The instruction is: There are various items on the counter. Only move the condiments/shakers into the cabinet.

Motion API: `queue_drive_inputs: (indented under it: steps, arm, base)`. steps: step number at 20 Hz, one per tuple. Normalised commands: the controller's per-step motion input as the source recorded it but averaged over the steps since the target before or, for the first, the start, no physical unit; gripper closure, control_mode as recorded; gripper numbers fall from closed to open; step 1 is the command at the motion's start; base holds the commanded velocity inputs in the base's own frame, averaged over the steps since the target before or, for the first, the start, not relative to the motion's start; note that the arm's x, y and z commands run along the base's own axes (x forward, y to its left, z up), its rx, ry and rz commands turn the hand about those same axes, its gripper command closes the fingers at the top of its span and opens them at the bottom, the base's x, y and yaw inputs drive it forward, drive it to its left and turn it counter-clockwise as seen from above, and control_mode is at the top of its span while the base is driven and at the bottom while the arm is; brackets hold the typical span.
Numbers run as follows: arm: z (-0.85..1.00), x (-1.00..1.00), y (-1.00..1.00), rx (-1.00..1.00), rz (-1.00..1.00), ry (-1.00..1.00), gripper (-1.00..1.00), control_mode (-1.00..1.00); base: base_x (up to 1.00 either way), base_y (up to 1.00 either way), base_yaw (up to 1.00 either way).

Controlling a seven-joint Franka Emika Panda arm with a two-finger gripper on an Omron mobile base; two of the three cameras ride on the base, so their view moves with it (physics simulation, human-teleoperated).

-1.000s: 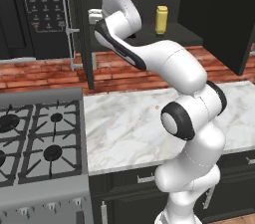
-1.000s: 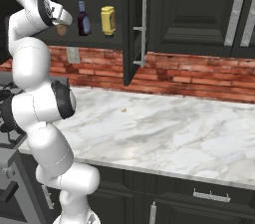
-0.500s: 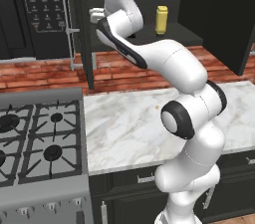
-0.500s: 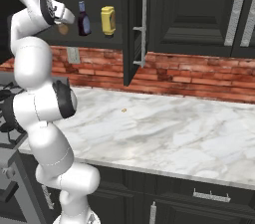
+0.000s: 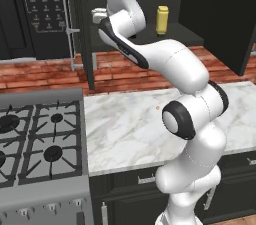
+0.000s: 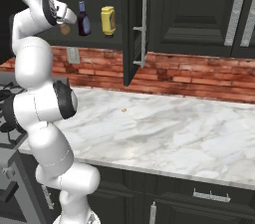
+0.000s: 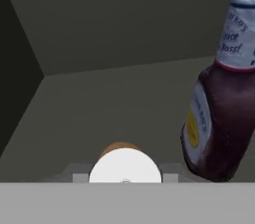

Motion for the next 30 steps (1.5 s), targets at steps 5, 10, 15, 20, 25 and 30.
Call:
queue_drive_inputs:
  steps: [5, 10, 15, 20, 25, 30]
  arm:
    - [-0.16, 0.32, 0.0, -0.05, 0.0, -0.03, -1.0, -1.0]
    - [-0.13, 0.35, 0.0, -0.02, 0.0, -0.06, -1.0, -1.0]
    - [-0.03, 0.07, 0.0, 0.0, 0.0, -0.02, -1.0, -1.0]
    - [-0.17, 0.27, 0.0, -0.05, 0.0, -0.09, -1.0, -1.0]
    - [-0.12, 0.19, 0.0, -0.03, 0.0, -0.07, -1.0, -1.0]
    - [-0.04, 0.05, 0.0, -0.01, 0.0, -0.03, -1.0, -1.0]
  base:
    - [0.0, 0.0, 0.0]
    - [0.0, 0.0, 0.0]
    - [0.0, 0.0, 0.0]
    - [0.0, 0.0, 0.0]
    - [0.0, 0.0, 0.0]
    - [0.0, 0.0, 0.0]
